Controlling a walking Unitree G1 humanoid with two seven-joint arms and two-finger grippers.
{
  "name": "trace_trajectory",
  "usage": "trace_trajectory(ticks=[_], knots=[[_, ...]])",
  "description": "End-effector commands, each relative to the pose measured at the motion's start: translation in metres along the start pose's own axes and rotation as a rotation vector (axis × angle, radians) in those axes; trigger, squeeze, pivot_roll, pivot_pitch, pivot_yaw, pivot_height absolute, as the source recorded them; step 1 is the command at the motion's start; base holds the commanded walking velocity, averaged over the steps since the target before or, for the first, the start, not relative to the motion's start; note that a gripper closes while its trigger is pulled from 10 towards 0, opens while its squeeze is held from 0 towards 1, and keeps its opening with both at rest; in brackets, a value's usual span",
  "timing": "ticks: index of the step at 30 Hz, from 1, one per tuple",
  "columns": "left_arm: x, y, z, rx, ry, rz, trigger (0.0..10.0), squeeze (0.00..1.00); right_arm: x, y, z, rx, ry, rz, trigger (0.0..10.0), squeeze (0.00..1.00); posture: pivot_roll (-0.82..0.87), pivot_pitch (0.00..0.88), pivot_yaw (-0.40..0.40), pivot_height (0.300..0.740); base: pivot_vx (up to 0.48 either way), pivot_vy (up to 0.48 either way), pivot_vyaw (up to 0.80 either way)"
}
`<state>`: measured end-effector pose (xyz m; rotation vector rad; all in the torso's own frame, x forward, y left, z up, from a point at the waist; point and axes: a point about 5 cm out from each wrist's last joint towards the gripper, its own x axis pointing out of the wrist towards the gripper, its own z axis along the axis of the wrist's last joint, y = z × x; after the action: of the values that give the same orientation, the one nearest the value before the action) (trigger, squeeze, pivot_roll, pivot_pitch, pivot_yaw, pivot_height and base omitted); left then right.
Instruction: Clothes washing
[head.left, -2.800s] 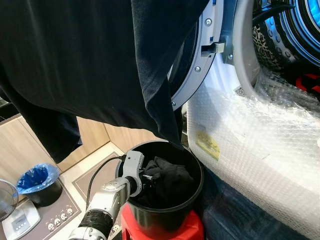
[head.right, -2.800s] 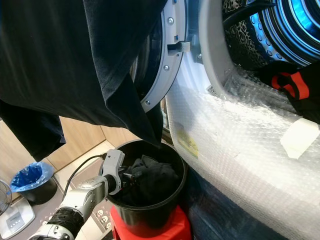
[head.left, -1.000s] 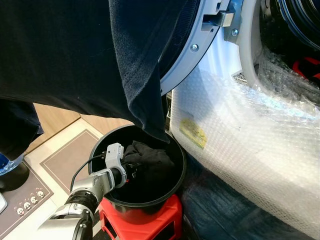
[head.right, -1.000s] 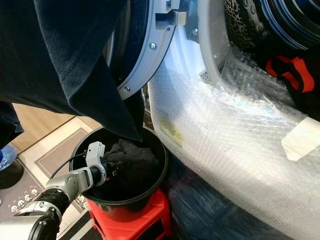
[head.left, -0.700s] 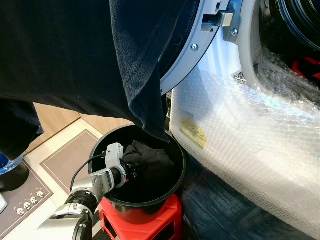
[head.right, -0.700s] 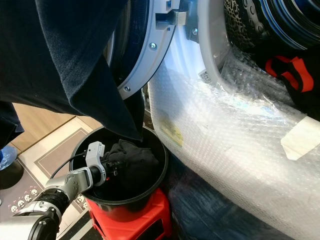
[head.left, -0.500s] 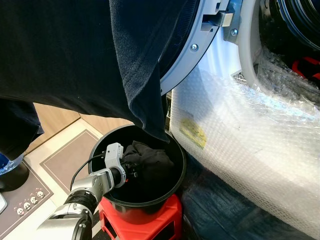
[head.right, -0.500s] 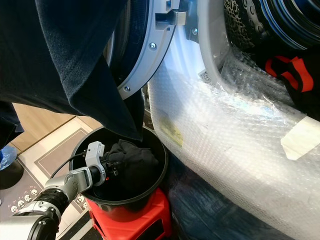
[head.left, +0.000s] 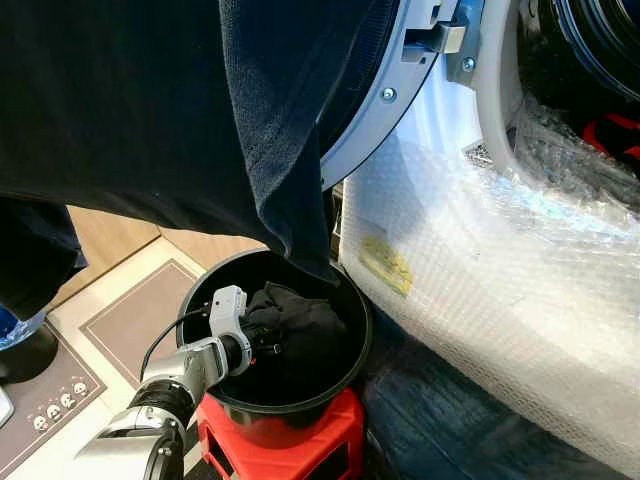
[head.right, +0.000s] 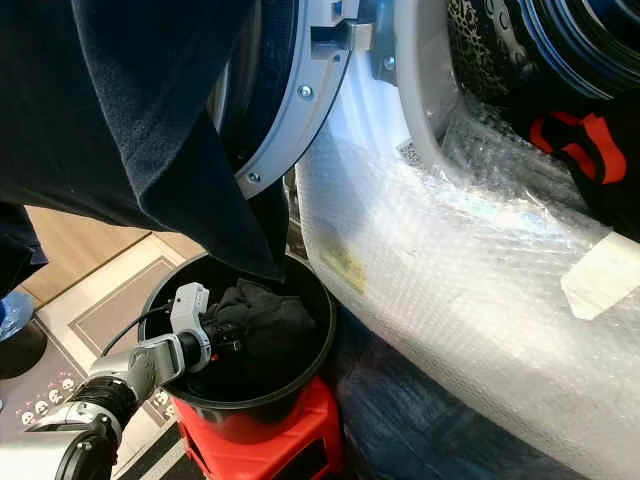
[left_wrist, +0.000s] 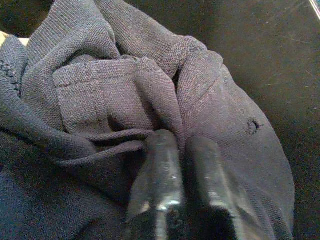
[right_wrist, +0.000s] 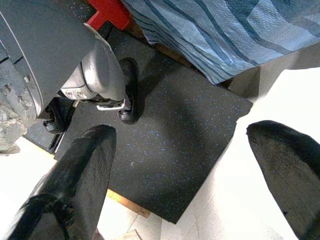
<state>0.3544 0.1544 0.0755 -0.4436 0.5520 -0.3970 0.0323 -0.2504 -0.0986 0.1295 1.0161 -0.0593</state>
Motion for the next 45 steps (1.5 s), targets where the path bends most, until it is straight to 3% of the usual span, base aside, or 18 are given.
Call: trace_trajectory(ticks=[1,8,13,25,26,27,28,35,37,40,43,45], knots=[[-0.005,0.012,-0.012,-0.009,0.04,0.039,0.0,0.0,-0.004,0.001,-0.011,0.015,0.036,-0.002,10.0,0.0,-0.19,0.192,-0.047,0.74,0.0,0.0,0.0],[-0.006,0.011,-0.006,0.038,0.004,0.033,0.0,0.0,-0.001,0.004,-0.009,0.018,0.041,0.007,10.0,0.0,-0.18,0.181,-0.045,0.74,0.0,0.0,0.0],[-0.007,0.006,0.008,0.106,-0.12,0.016,0.0,0.0,0.0,0.006,-0.008,0.02,0.043,0.009,10.0,0.0,-0.18,0.172,-0.043,0.74,0.0,0.0,0.0],[-0.008,-0.028,0.012,0.347,-0.27,-0.123,0.0,0.0,0.01,0.016,0.002,0.021,0.031,0.025,10.0,0.0,-0.16,0.149,-0.033,0.74,0.0,0.0,0.0],[-0.009,-0.033,0.011,0.375,-0.271,-0.149,2.7,0.0,0.011,0.017,0.004,0.021,0.029,0.029,10.0,0.0,-0.16,0.144,-0.03,0.74,0.0,0.0,0.0],[-0.01,-0.041,0.01,0.459,-0.287,-0.161,10.0,0.0,0.013,0.02,0.005,0.021,0.028,0.032,10.0,0.0,-0.15,0.134,-0.025,0.74,0.0,0.0,0.0],[-0.011,-0.045,0.011,0.504,-0.303,-0.158,10.0,0.0,0.014,0.021,0.006,0.022,0.029,0.033,10.0,0.0,-0.15,0.134,-0.025,0.74,0.0,0.0,0.0],[-0.025,-0.068,0.014,0.589,-0.442,-0.22,10.0,0.0,0.02,0.028,0.012,0.027,0.027,0.041,10.0,0.0,-0.13,0.101,-0.012,0.74,0.0,0.0,0.0],[-0.031,-0.075,0.013,0.655,-0.503,-0.22,10.0,0.0,0.022,0.031,0.014,0.029,0.027,0.044,10.0,0.0,-0.13,0.091,-0.009,0.74,0.0,0.0,0.0],[-0.037,-0.086,0.012,0.669,-0.555,-0.25,10.0,0.0,0.026,0.035,0.019,0.032,0.025,0.047,10.0,0.0,-0.12,0.068,-0.003,0.74,0.0,0.0,0.0],[-0.038,-0.093,0.004,0.693,-0.529,-0.272,10.0,0.0,0.029,0.037,0.024,0.035,0.02,0.051,10.0,0.0,-0.12,0.058,0.001,0.74,0.0,0.0,0.0],[-0.035,-0.087,-0.005,0.687,-0.474,-0.257,10.0,0.0,0.03,0.039,0.027,0.034,0.018,0.051,10.0,0.0,-0.11,0.05,0.004,0.74,0.0,0.0,0.0]])
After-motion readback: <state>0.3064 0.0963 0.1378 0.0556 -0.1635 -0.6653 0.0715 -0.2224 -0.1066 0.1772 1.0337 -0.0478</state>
